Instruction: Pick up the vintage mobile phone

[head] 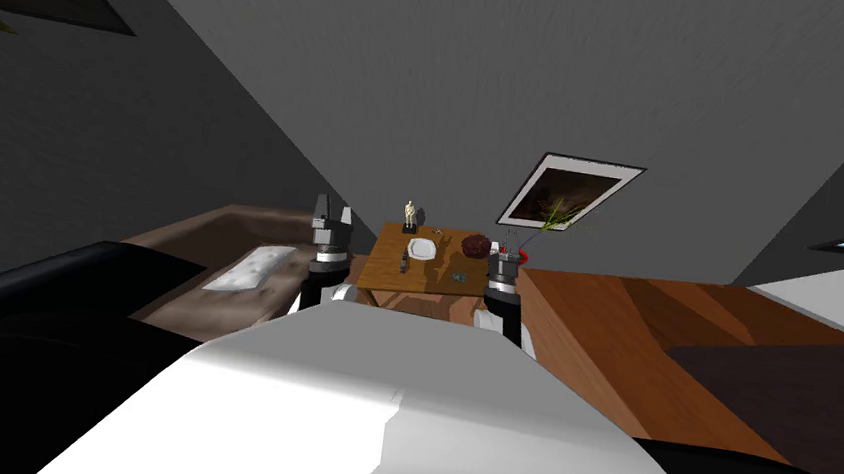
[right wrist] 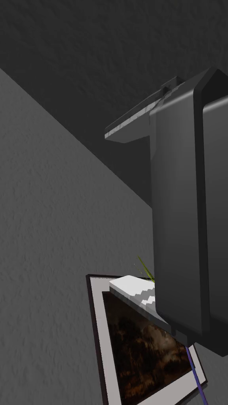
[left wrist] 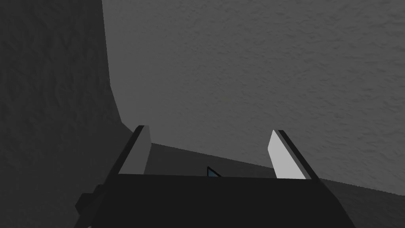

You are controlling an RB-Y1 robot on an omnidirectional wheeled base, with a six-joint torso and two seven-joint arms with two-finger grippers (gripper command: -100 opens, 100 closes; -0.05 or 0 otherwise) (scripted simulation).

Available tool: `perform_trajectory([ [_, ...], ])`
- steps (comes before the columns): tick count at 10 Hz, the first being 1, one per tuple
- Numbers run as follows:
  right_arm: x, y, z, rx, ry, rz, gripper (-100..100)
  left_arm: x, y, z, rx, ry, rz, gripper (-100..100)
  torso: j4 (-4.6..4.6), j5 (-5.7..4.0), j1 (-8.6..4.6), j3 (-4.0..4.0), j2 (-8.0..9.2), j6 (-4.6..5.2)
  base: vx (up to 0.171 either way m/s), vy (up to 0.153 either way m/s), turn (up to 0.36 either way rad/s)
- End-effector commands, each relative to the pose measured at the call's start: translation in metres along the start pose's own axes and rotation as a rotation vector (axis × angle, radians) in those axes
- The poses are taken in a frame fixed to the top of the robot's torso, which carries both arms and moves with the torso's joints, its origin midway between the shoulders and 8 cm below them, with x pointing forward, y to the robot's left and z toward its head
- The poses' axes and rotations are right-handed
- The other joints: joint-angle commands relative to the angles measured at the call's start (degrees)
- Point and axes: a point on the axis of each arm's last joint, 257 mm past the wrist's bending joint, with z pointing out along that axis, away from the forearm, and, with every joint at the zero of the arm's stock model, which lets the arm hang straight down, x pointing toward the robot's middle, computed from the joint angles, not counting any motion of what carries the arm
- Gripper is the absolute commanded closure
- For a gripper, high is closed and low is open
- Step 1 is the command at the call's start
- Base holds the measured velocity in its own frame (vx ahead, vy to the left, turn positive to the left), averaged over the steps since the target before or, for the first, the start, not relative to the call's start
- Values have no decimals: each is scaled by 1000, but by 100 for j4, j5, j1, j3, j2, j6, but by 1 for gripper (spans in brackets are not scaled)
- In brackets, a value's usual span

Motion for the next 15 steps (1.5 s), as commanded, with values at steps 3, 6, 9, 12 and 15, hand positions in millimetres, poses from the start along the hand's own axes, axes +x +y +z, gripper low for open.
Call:
perform_trajectory([
  [3,0,0,0,0,0,0,0,-6,20,-5,-50,35,13,-100,7,-1,-3,19,34,1,-100,-12,-78],
  [6,0,0,0,0,0,0,0,-25,56,-15,-145,46,42,-100,11,-1,-7,29,50,2,-123,-20,-175],
  [9,0,0,0,0,0,0,0,-47,88,-26,-233,36,65,-100,6,1,2,15,26,2,-67,-11,-163],
  [12,0,0,0,0,0,0,0,-62,105,-32,-286,20,67,-100,6,1,5,15,26,2,-62,-7,-127],
  [15,0,0,0,0,0,0,0,-92,142,-49,-400,2,109,-100,4,1,4,10,16,-2,-44,-16,-196],
])
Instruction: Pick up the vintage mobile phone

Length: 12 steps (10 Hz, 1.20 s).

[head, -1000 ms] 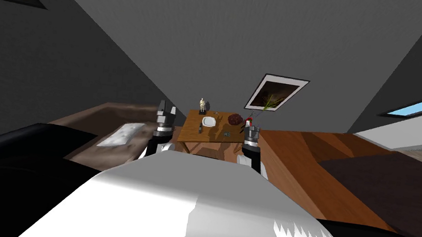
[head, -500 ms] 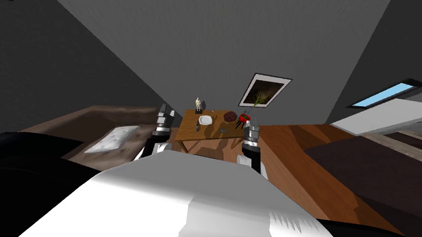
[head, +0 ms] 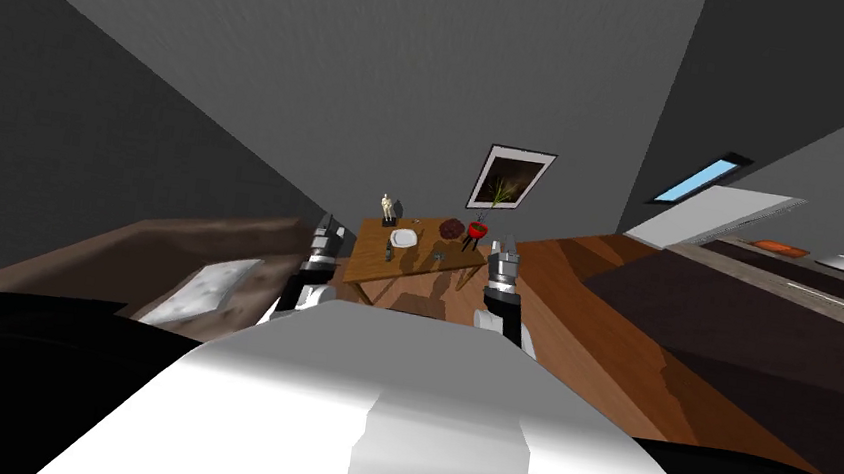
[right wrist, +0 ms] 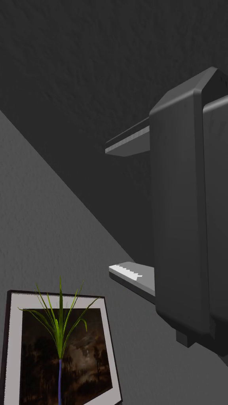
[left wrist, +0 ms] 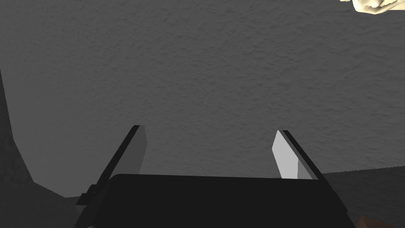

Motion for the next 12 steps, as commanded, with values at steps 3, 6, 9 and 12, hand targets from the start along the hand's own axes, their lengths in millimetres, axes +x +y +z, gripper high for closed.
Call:
perform_trajectory([
  [3,0,0,0,0,0,0,0,-23,35,-5,-99,-20,24,-100,0,0,4,1,2,0,-44,-13,-175],
  [6,0,0,0,0,0,0,0,-57,81,-16,-237,-44,73,-100,0,1,8,-2,-4,-5,-35,-13,-232],
  [9,0,0,0,0,0,0,0,-77,104,-24,-311,-61,87,-100,-1,2,8,-4,-8,-1,-25,-9,-199],
  [12,0,0,0,0,0,0,0,-115,147,-45,-459,-87,130,-100,-2,2,13,-6,-12,-7,-14,-6,-263],
])
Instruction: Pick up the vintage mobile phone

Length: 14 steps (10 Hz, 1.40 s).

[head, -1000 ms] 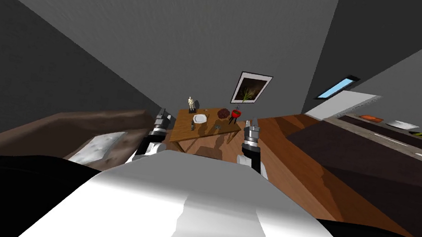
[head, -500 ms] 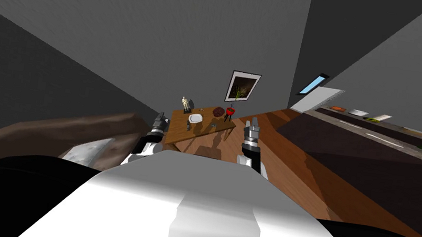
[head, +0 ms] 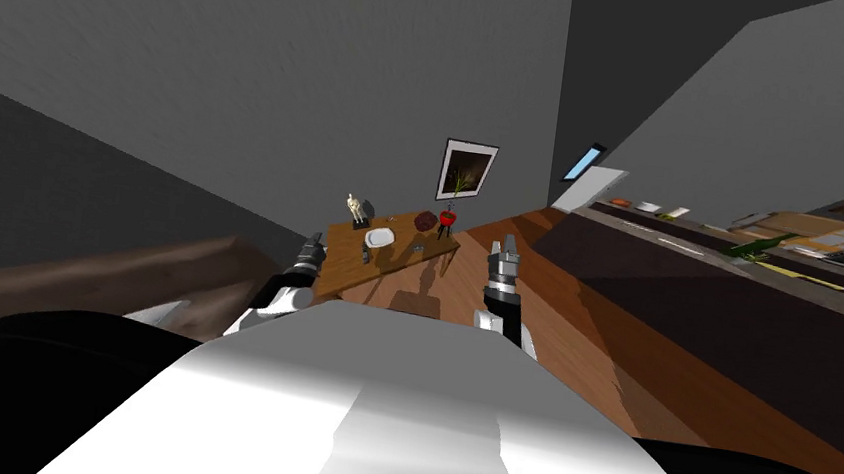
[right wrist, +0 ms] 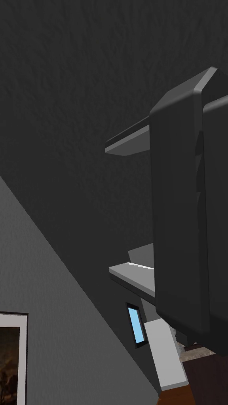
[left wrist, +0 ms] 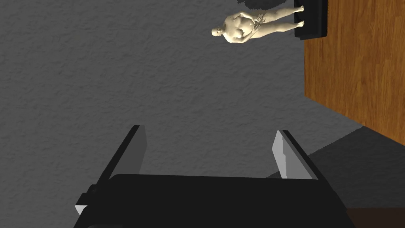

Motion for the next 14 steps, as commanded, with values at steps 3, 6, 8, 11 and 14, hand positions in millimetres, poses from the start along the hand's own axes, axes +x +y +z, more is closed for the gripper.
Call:
perform_trajectory([
  [3,0,0,0,0,0,0,0,-24,36,-2,-111,-19,31,-100,0,0,1,-1,-2,-1,-6,-1,-225],
  [6,0,0,0,0,0,0,0,-39,65,-7,-202,-21,51,-100,-1,-1,-1,-3,-5,1,1,0,-185],
  [8,0,0,0,0,0,0,0,-57,88,-14,-270,-33,70,-100,-1,0,5,-3,-6,-3,5,8,-231],
  [11,0,0,0,0,0,0,0,-72,113,-23,-353,-33,87,-100,-1,0,3,-4,-7,-1,5,6,-189],
  [14,0,0,0,0,0,0,0,-84,140,-35,-444,-25,100,-100,-2,0,5,-5,-10,-2,8,12,-164],
])
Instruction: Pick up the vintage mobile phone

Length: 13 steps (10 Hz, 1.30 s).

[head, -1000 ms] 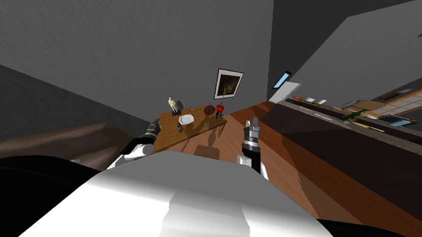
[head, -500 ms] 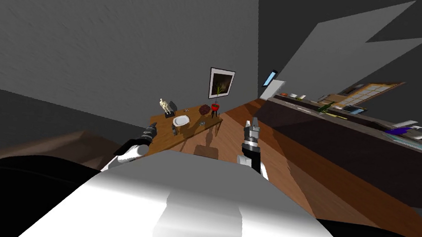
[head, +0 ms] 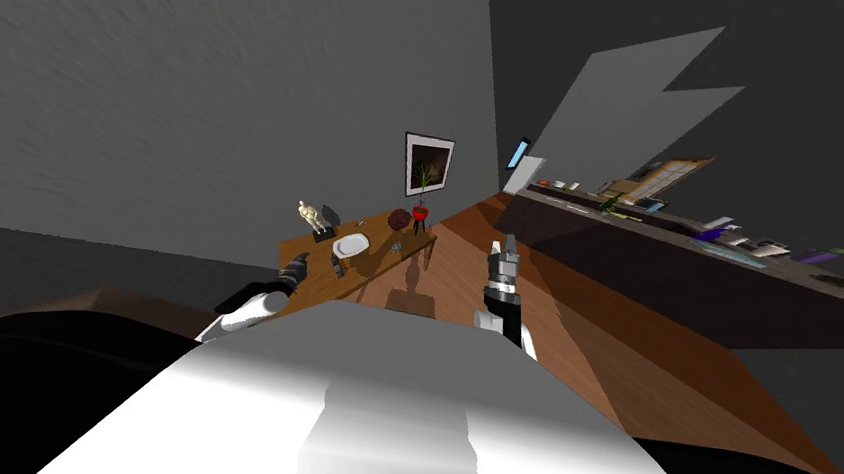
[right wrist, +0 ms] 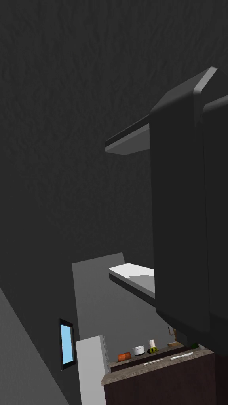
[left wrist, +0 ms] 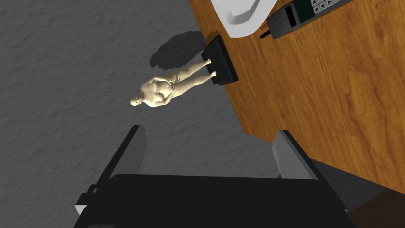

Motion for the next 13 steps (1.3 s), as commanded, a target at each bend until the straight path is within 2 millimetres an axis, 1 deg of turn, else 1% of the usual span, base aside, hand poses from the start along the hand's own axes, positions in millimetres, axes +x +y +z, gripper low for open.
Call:
perform_trajectory([
  [1,0,0,0,0,0,0,0,-15,26,-3,-71,-8,19,-100,0,0,0,0,0,0,20,21,-353],
  [2,0,0,0,0,0,0,0,-10,33,-3,-96,11,18,-100,0,0,2,-1,-2,3,15,29,-172],
  [3,0,0,0,0,0,0,0,-23,52,-7,-148,4,35,-100,-1,1,4,-2,-3,-2,18,33,-369],
  [4,0,0,0,0,0,0,0,-20,58,-8,-168,17,33,-100,0,1,8,-2,-4,4,14,37,-186],
  [5,0,0,0,0,0,0,0,-18,61,-8,-178,25,33,-100,-1,2,8,-2,-3,-3,7,15,45],
  [6,0,0,0,0,0,0,0,-32,81,-13,-227,15,48,-100,0,0,0,-1,-1,-6,16,14,-296],
  [7,0,0,0,0,0,0,0,-26,87,-15,-253,37,46,-100,0,0,0,-2,-4,4,19,31,-197],
  [8,0,0,0,0,0,0,0,-38,107,-21,-305,34,60,-100,-1,1,3,-2,-4,-4,23,45,-334],
  [9,0,0,0,0,0,0,0,-34,112,-23,-325,53,58,-100,-1,1,10,-3,-5,2,21,49,-181],
  [10,0,0,0,0,0,0,0,-43,132,-31,-378,54,71,-100,-1,2,12,-4,-7,-3,29,46,-353],
  [11,0,0,0,0,0,0,0,-38,138,-34,-403,78,67,-100,-2,3,12,-5,-9,2,18,48,-143],
  [12,0,0,0,0,0,0,0,-47,157,-43,-453,81,81,-100,-2,3,11,-4,-7,-6,18,49,-224],
  [13,0,0,0,0,0,0,0,-41,161,-46,-474,102,76,-100,-1,2,12,-3,-6,-1,14,44,-162],
])
